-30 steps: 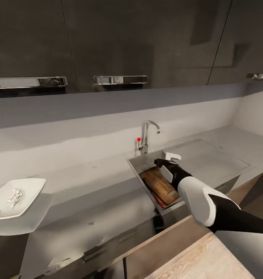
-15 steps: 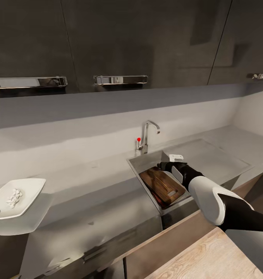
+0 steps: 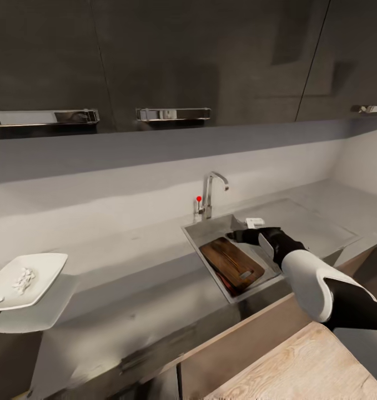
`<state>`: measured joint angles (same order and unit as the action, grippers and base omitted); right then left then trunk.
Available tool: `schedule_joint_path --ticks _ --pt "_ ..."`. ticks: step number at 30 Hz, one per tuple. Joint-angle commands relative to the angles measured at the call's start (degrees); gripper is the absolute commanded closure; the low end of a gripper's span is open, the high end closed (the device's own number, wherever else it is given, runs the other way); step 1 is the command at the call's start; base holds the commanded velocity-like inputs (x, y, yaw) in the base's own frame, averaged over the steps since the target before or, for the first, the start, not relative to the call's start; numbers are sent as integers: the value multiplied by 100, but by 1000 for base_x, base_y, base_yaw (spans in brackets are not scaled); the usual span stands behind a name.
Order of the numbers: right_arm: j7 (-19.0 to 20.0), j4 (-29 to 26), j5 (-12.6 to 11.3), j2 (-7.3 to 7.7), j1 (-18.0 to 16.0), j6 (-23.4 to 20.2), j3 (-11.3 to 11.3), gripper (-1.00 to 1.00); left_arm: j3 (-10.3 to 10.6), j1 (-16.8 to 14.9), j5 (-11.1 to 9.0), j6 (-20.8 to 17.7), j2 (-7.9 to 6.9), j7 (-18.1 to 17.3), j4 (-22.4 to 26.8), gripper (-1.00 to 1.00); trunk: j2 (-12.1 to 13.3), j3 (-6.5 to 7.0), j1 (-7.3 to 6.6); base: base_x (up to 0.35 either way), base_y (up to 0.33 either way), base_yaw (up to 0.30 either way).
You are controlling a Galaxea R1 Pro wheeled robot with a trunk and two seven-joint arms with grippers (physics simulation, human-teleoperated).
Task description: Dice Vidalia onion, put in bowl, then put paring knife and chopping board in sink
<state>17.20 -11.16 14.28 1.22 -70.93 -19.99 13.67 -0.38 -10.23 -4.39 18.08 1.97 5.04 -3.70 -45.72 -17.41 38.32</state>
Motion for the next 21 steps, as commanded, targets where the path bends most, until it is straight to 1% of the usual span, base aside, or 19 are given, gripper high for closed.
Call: schedule_joint_path --ticks 1,3,5,15,17,18,20,21 --pt "450 -66 63 127 -1 -79 44 -100 -2 -11 -45 41 3 -4 -26 -100 -6 -8 -1 -285 0 0" --pt "776 -115 69 232 -1 -109 41 -100 -3 -10 -45 39 4 -4 -26 -100 -6 -8 -1 -311 0 0" --pt "940 -149 73 289 -1 -122 40 -100 -5 -11 -45 41 5 -4 -26 -100 -6 -8 -1 -329 0 0" --pt "1040 -265 71 317 0 -121 33 -100 -5 -14 -45 39 5 -4 -26 -100 -6 -8 -1 -337 0 0" --pt "1199 -435 72 320 0 -120 16 -100 -6 -12 -45 38 5 -4 -26 -100 -6 -8 -1 -338 0 0" --pt "1394 -580 74 339 0 -118 7 -100 -6 -10 -45 38 5 -4 -26 -100 -6 -8 -1 -338 0 0" --pt "1834 -875 75 461 0 -114 -1 -100 -1 -10 -45 40 5 -4 -26 -100 -6 -8 -1 -338 0 0" --pt "1918 -925 75 488 0 -113 -2 -100 0 -11 -45 40 5 -4 -26 -100 -6 -8 -1 -338 0 0"
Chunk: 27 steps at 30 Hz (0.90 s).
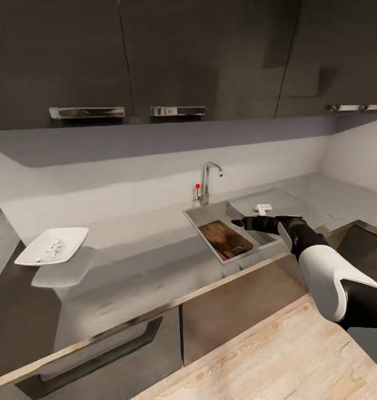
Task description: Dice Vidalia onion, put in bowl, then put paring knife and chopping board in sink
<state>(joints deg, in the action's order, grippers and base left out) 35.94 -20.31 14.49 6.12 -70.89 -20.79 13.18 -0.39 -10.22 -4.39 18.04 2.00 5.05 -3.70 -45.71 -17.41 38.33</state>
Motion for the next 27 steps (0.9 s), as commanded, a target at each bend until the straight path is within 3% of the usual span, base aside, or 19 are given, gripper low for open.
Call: schedule_joint_path --ticks 1,6,8,27 --pt "188 -86 56 45 -3 -30 47 -100 2 -9 -44 43 2 -4 -26 -100 -7 -8 -2 -338 0 0" --pt "436 -208 55 300 -3 -1 45 -100 3 -12 -44 42 27 -4 -26 -100 -7 -8 -2 -339 0 0" --pt "454 -220 55 337 -3 3 45 -100 2 -13 -44 42 33 -4 -26 -100 -7 -8 -2 -338 0 0" --pt "466 -226 54 363 -3 5 45 -100 4 -9 -44 45 37 -4 -26 -100 -7 -8 -2 -338 0 0"
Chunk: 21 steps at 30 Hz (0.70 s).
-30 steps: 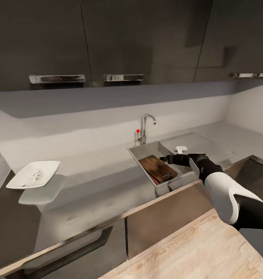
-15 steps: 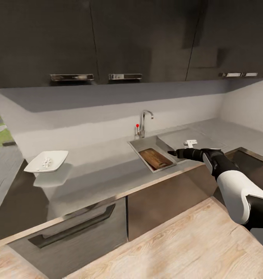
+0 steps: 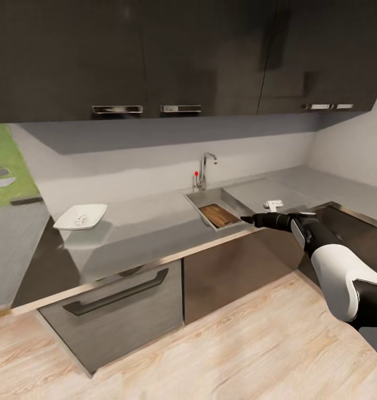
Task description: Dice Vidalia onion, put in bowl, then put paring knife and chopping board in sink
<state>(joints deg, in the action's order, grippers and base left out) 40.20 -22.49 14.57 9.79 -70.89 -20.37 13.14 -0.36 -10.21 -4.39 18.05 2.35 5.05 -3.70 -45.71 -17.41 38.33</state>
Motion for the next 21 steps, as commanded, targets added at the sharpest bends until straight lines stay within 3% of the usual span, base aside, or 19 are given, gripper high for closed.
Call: schedule_joint_path --ticks 1,15,21 --pt "41 -5 46 -4 -4 -37 48 -100 1 -11 -44 42 2 -4 -26 -100 -7 -8 -3 -338 0 0" --pt "28 13 55 -11 -4 -37 47 -100 -2 -11 -44 46 2 -4 -26 -100 -7 -8 -3 -335 -4 0" --pt "9 55 55 -12 -4 -37 48 -100 -8 -11 -44 46 -6 -4 -26 -100 -7 -8 -3 -156 -29 0"
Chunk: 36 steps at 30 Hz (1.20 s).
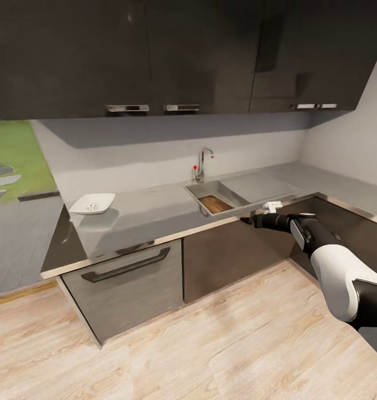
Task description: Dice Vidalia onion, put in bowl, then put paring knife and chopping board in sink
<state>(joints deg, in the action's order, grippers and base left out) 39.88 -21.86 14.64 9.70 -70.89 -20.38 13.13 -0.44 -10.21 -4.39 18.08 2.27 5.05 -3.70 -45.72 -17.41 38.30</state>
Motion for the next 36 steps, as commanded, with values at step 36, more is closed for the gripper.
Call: schedule_joint_path --ticks 36 --pt "-4324 2098 1165 -1194 5147 5135 14 -100 -18 -7 -3 -23 -19 169 1397 -100 -6 -8 1 -2 0 0"
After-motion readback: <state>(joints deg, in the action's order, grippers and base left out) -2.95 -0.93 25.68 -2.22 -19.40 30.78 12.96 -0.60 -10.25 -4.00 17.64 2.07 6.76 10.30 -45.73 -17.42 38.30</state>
